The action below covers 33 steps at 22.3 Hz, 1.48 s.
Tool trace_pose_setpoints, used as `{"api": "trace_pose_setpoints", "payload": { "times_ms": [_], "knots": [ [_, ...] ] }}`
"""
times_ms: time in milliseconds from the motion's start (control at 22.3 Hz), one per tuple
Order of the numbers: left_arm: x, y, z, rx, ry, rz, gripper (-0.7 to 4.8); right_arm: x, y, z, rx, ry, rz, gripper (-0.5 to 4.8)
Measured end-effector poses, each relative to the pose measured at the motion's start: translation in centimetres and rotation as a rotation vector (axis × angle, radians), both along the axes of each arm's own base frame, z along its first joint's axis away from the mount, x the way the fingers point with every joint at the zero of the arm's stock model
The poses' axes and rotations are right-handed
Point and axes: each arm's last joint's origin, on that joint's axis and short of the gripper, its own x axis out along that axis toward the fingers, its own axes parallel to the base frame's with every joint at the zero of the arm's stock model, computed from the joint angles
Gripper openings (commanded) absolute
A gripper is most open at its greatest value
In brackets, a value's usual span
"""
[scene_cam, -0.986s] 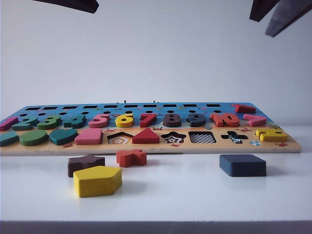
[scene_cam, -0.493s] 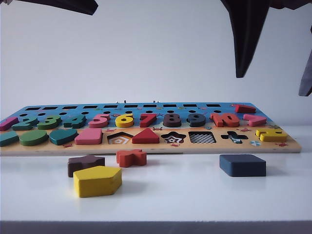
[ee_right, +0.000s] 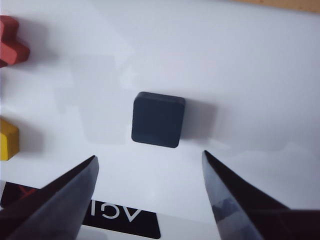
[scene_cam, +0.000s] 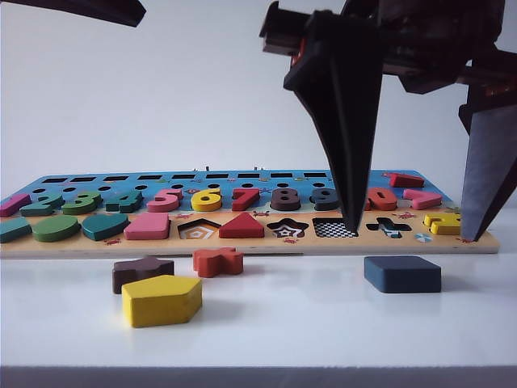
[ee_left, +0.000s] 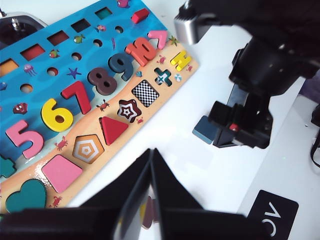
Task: Insert the cube into the slot.
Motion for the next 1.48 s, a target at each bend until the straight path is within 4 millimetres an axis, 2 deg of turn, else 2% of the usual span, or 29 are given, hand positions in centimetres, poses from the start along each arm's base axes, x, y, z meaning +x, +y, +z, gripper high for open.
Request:
{"api": "trace_pose_setpoints", "payload": {
  "times_ms": [269,403,717,941,1479],
  "knots": [
    [-0.2,0.2,0.1,-0.005,-0.014,0.010,0.17,0.9,1.0,-1.1,0.001,-0.037,-0.046,3.54],
    [-0.4,0.5,0.2,-0.011,-0.027,0.019,0.17,0.9,1.1,-1.1,-0.006,-0.053,-0.064,3.19],
    [-0.4,0.6,0.2,-0.014,-0.031,0.019,0.17,0.7,1.3,-1.2,-0.022,-0.058,-0.109,3.13],
    [-0.4,0.6,0.2,-0.014,-0.030,0.019,0.17,0.7,1.9,-2.1,-0.055,-0.044,-0.117,3.09],
    [-0.4,0.6,0.2,-0.014,-0.030,0.019,0.17,0.6,1.7,-2.3,-0.103,-0.051,-0.123,2.50]
  ]
}}
